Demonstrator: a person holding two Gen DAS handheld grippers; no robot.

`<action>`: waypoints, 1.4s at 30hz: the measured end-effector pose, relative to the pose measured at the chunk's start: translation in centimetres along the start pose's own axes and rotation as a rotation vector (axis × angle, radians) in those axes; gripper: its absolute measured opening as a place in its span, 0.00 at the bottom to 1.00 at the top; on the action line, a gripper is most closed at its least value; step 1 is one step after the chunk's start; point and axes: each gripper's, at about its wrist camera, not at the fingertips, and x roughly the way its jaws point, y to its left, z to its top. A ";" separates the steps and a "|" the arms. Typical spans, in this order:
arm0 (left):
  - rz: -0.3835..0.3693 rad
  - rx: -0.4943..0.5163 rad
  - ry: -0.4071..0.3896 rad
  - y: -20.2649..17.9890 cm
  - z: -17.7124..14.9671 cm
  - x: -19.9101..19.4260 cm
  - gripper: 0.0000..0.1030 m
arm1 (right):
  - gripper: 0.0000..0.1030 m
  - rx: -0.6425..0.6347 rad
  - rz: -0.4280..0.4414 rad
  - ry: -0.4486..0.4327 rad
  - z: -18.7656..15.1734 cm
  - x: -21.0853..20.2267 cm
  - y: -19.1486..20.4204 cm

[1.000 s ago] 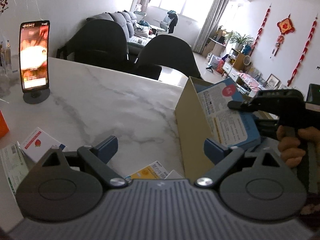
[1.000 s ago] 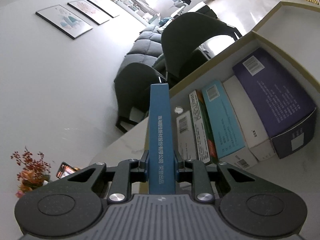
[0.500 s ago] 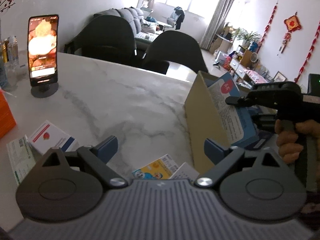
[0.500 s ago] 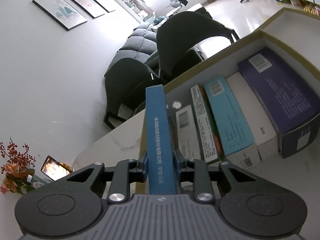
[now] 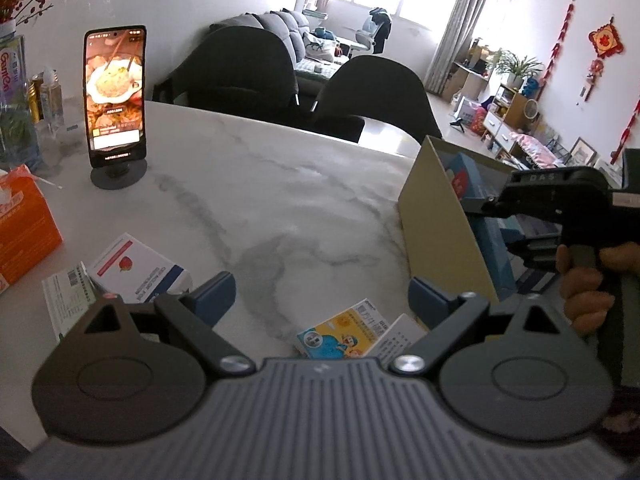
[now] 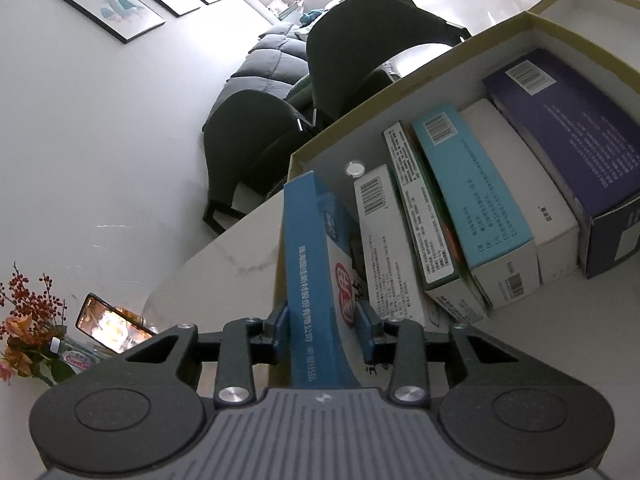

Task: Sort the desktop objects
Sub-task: 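Lower the blue-and-white box into the beige box beside the white boxes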

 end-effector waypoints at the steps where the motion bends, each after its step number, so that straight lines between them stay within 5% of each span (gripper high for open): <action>1: 0.001 0.000 0.000 0.0 0.0 0.0 0.92 | 0.39 0.007 0.007 0.004 0.0 -0.1 -0.1; 13: 0.076 0.026 -0.011 -0.1 -0.3 -0.2 0.92 | 0.43 -0.013 0.074 -0.030 -0.1 -2.5 0.4; 22: 0.224 0.111 -0.017 -1.2 -0.5 -0.5 0.94 | 0.45 -0.193 -0.092 -0.127 -1.0 -4.7 1.0; 29: 0.313 0.130 0.002 -1.8 -0.4 -0.6 0.97 | 0.46 -0.208 -0.143 -0.125 -1.1 -4.9 -0.1; 37: 0.393 0.025 0.060 -0.4 -0.2 0.1 0.98 | 0.56 -0.204 -0.165 -0.080 -1.8 -4.5 -1.1; 42: 0.383 -0.092 -0.091 1.0 0.2 -2.3 0.99 | 0.59 -0.236 -0.186 -0.064 -2.1 -4.4 -1.2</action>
